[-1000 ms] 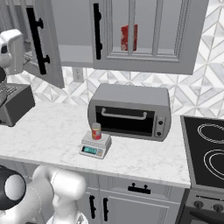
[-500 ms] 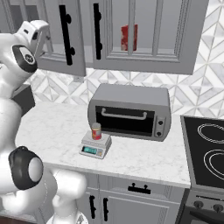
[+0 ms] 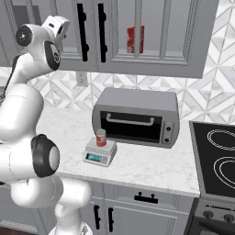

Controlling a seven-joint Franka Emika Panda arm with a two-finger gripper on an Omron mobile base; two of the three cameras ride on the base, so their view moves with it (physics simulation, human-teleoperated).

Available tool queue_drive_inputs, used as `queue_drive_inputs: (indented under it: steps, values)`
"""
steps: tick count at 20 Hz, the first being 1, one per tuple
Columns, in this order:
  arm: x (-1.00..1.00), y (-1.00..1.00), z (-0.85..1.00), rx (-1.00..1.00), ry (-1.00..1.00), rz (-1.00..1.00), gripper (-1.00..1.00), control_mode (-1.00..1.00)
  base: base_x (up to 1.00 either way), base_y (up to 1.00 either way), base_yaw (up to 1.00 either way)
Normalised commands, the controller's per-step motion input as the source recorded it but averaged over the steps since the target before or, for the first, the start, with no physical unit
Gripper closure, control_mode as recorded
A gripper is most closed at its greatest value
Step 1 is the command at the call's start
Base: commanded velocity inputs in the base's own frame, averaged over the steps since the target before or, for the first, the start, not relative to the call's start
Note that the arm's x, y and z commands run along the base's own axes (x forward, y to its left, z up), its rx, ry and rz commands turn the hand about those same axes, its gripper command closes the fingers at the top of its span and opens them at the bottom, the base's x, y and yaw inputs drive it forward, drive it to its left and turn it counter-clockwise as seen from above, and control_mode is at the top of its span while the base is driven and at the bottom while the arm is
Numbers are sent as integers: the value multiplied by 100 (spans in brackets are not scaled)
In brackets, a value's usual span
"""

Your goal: Pick the canned food and place it on the digital scale for weighing, and close the cabinet.

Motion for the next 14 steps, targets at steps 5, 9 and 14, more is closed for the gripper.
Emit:
queue_drive_inputs:
  steps: [5, 9, 14]
  values:
    - [100, -17, -35, 0, 16, 9, -100, -100, 0, 0, 0]
    - [54, -4, -61, -1, -8, 9, -100, -100, 0, 0, 0]
    - [-29, 7, -100, -9, -69, 15, -100, -100, 0, 0, 0]
